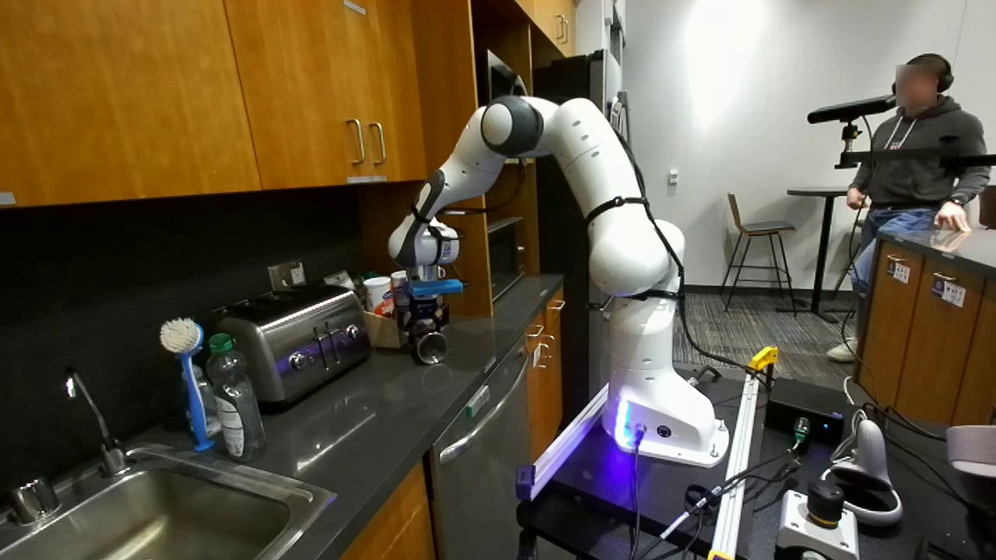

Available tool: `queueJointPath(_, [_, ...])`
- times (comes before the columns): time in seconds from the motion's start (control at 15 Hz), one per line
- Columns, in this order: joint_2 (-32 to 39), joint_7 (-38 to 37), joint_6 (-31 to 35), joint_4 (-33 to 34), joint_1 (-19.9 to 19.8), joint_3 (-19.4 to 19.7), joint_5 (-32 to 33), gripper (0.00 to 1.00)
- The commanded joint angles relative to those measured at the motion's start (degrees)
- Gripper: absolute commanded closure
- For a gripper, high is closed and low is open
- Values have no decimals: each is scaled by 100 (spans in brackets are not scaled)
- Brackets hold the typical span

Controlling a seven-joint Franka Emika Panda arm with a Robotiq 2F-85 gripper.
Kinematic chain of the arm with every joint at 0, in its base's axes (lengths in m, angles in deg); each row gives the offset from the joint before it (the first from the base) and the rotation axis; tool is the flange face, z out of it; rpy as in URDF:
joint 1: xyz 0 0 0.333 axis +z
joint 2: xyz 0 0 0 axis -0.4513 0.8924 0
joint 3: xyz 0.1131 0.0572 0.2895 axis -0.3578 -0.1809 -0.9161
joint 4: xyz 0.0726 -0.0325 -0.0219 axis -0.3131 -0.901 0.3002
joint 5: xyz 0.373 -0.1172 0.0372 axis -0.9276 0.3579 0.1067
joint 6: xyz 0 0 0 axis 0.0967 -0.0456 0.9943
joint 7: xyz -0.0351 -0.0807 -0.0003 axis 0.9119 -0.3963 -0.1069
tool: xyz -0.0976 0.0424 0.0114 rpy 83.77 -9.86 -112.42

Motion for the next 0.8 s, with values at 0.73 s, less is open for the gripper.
queueJointPath(0.73, [-389,193,-69,-434,-53,100,112,0])
